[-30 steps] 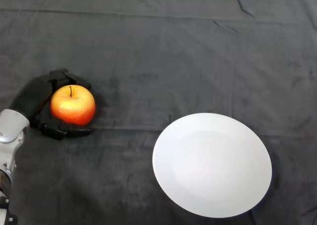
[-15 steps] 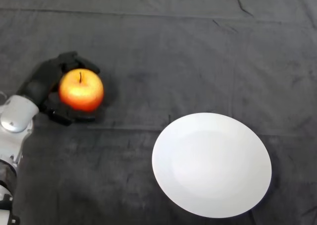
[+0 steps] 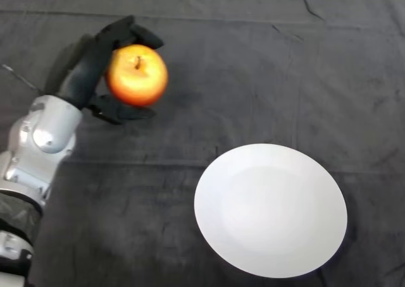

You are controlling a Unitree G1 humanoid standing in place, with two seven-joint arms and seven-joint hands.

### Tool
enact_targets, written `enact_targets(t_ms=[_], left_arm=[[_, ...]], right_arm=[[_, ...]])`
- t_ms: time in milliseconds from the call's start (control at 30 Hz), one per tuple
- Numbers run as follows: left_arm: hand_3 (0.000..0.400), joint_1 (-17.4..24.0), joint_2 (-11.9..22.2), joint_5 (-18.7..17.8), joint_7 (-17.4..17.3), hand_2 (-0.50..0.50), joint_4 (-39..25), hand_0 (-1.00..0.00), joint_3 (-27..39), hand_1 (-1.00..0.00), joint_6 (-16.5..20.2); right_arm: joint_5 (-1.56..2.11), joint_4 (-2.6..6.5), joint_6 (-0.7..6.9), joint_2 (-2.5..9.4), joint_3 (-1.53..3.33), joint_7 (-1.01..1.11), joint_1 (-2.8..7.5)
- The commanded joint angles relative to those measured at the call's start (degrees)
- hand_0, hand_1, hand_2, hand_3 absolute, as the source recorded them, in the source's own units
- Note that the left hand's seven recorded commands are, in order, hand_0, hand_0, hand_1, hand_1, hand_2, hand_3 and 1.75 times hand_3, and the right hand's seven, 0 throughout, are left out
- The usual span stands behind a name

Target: Move the apple to the plate

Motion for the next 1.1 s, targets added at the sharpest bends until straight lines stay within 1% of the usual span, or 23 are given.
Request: enact_targets(t_ms=[33,333,567,867,1100], left_arm=[[0.400,2.6,-0.3,1.2,0.3,0.00,-3.0,-1.00,-1.2,-1.00,0.8],[0.400,4.0,-1.6,1.6,-1.2,0.00,-7.1,-1.00,-5.0,-1.00,2.3],[0.400,4.4,-2.3,1.3,-2.0,0.00,-8.8,-1.00,-7.9,-1.00,3.5],[0.400,4.8,-4.0,1.4,-1.3,0.00,-10.2,-1.00,-12.7,-1.00,5.6],[0.400,4.7,-4.8,0.8,-0.7,0.00,-10.0,-1.00,-16.8,-1.00,6.5]], right_arm=[[0.53,0.09,0.41,-0.26,-0.60,0.26,2.13],[0.57,-0.28,0.57,-0.28,-0.65,0.32,2.31],[0.59,-0.52,0.69,-0.29,-0.68,0.36,2.43],[0.60,-0.75,0.81,-0.30,-0.72,0.40,2.53],[0.61,-0.86,0.88,-0.30,-0.74,0.43,2.58]])
